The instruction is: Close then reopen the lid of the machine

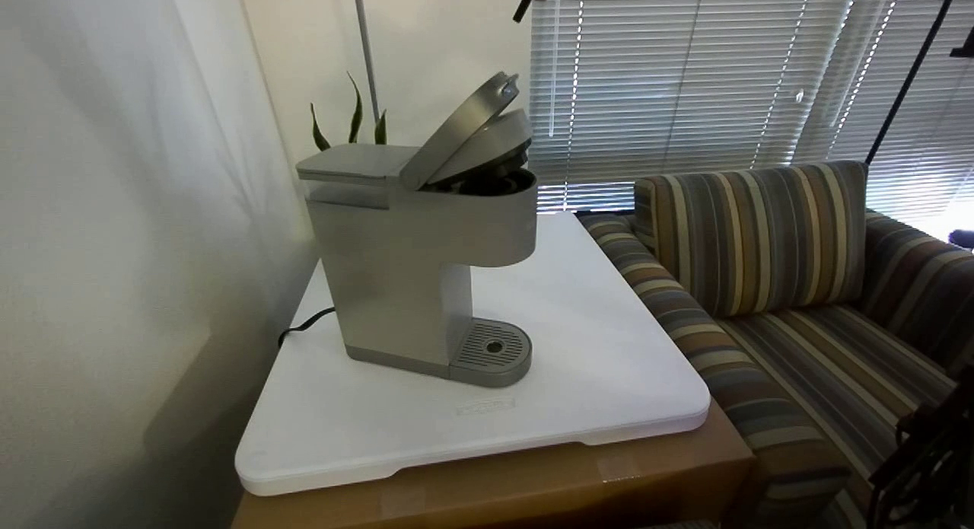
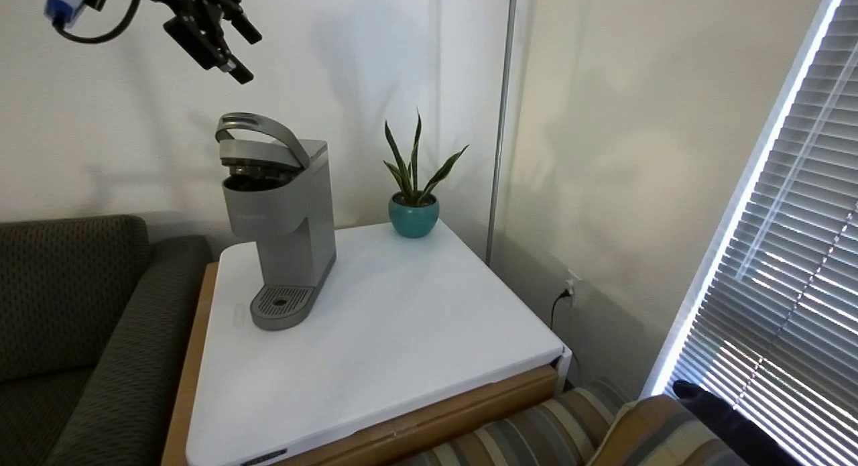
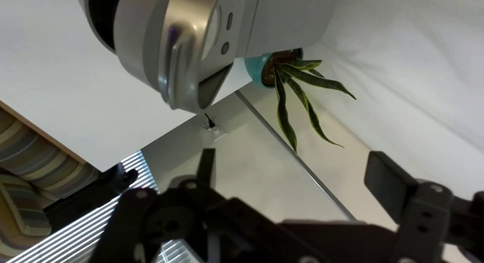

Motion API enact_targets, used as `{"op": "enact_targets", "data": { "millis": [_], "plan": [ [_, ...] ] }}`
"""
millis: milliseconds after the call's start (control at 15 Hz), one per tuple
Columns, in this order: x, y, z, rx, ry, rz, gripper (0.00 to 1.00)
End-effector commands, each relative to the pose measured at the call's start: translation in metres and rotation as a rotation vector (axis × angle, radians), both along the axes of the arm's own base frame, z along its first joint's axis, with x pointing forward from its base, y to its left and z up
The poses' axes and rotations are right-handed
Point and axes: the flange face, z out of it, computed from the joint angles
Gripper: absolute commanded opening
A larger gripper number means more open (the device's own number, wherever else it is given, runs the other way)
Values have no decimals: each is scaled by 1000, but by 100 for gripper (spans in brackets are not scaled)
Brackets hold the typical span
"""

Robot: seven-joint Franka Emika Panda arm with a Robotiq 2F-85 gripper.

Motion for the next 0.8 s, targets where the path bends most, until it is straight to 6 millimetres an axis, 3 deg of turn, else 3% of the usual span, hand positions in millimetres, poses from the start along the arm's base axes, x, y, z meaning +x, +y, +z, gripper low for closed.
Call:
{"op": "enact_targets", "data": {
  "millis": [0,67,133,733],
  "plan": [
    [25,3,-10,63,-21,31,100],
    [27,4,-13,74,-21,34,100],
    [13,4,-6,40,-9,22,100],
    [22,15,-27,55,16,30,100]
  ]
}}
